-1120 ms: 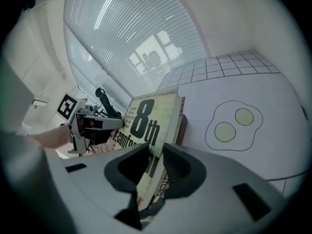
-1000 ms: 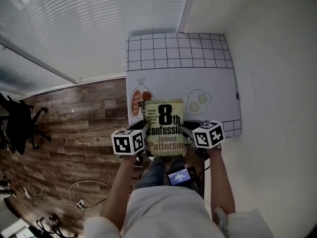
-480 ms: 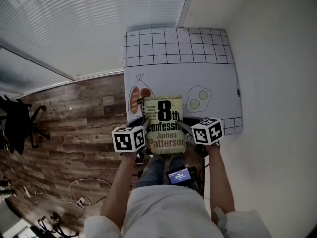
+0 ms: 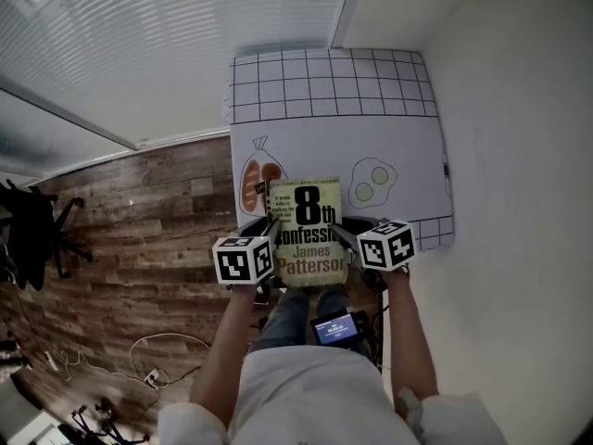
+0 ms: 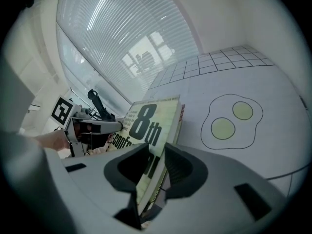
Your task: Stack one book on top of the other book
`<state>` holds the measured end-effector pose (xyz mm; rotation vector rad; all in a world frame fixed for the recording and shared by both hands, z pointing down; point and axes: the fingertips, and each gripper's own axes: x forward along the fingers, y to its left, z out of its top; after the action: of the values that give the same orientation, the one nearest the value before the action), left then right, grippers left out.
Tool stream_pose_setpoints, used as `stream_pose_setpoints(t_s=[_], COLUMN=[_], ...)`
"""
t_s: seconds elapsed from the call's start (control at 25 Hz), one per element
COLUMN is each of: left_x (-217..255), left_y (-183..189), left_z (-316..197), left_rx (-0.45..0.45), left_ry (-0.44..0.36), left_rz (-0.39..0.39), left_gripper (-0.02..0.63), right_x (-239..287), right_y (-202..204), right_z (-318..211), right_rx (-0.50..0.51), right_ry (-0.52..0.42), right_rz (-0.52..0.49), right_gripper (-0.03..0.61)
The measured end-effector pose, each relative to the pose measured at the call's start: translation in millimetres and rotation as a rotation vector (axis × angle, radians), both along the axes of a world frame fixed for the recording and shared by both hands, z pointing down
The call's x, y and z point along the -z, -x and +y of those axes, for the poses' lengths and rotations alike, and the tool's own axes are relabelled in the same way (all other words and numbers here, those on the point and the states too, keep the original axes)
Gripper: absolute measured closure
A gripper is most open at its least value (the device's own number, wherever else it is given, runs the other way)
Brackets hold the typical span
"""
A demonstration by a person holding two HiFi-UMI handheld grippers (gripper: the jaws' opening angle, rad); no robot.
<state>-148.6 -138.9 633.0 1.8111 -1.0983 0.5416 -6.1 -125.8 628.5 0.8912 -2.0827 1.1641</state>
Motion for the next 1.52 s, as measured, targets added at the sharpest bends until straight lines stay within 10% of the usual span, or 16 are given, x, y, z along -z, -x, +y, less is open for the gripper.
stream_pose_setpoints(t_s=[0.36,1.16,1.52], left_x=[-1,21,45], left_y=[0,20,23], left_z=[0,22,39], left_rx=[-0.004,-0.033,-0.021], left_ry=[-0.009,-0.15,-0.257], left_rz=[0.0,-0.088,-0.108], left_gripper=[0.505,0.505,0.583], right_x=[-6,27,53], right_y=[-14,-24,-37], right_z=[-3,-3,31], right_rx=[-0.095,-0.25,-0.229], right_ry=[-0.015,-0.224,-0.356], right_rz=[0.061,0.034,0.124], right_gripper=[0.373,0.38,0.568])
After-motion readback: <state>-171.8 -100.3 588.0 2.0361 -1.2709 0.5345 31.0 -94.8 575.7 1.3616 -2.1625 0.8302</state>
